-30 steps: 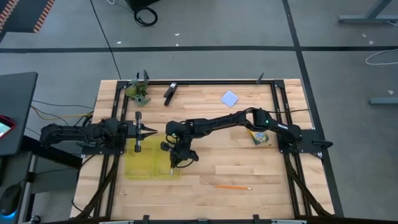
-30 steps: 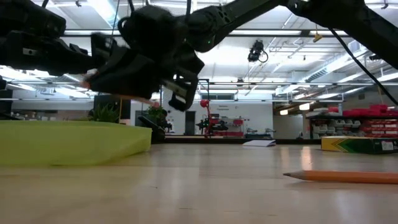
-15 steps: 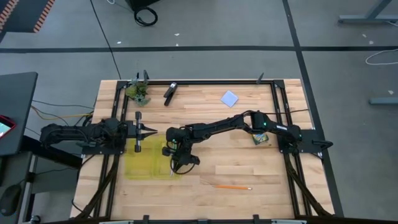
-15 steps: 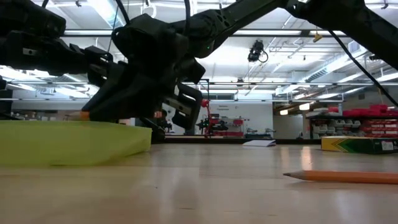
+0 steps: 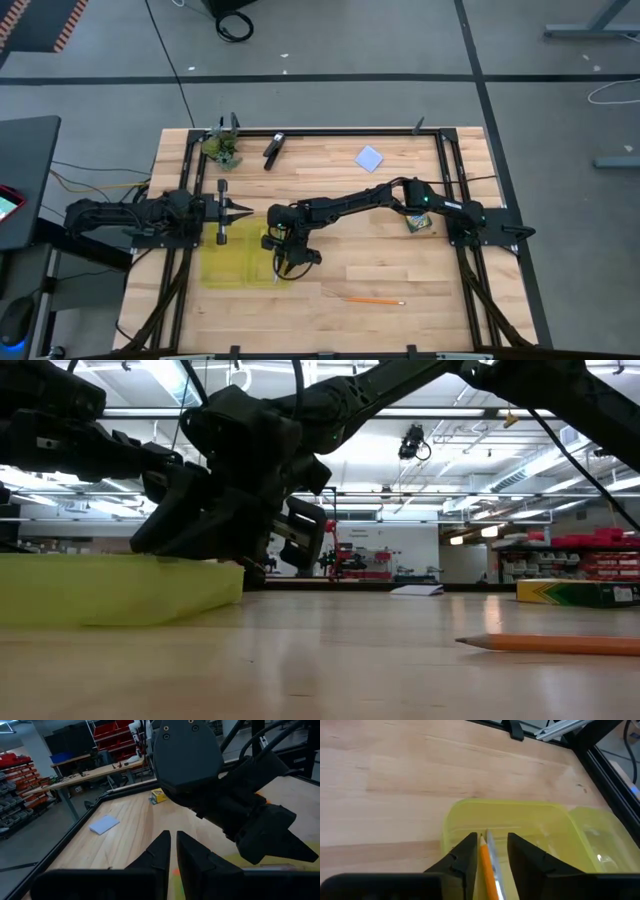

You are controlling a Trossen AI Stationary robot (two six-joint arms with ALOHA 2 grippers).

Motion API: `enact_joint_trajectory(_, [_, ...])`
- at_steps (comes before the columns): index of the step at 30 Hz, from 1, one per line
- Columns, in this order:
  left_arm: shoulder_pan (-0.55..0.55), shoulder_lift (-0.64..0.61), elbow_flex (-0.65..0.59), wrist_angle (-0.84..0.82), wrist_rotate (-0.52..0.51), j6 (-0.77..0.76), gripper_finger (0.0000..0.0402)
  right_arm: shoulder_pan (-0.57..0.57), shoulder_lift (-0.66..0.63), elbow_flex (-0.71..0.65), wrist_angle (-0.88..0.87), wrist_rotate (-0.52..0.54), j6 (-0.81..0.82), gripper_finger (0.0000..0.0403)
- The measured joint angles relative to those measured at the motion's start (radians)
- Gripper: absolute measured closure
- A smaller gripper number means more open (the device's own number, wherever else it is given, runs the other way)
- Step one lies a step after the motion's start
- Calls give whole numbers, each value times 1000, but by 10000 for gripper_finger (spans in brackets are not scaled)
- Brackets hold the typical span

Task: Pack school essentials
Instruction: Put the yellow crayon box into the yellow pencil box

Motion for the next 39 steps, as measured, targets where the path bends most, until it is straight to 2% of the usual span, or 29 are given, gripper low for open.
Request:
enact_joint_trajectory(8, [0,0,0,0,0,0,372,-1,-2,22,0,60,48,285])
enact_joint_trajectory(15, [0,0,0,0,0,0,364,-1,-2,54,-9,122,67,286])
enact_joint_trajectory(23, [0,0,0,0,0,0,369,0,-3,185,-181,224,140,288])
enact_joint_trajectory(28, [0,0,0,0,0,0,373,29,-6,248,-314,356,176,288])
enact_joint_trajectory(34, [0,0,0,0,0,0,363,64,-45,262,-388,438,270,289])
enact_joint_trajectory(39, [0,5,0,5,0,0,361,90,-101,264,-428,498,353,306])
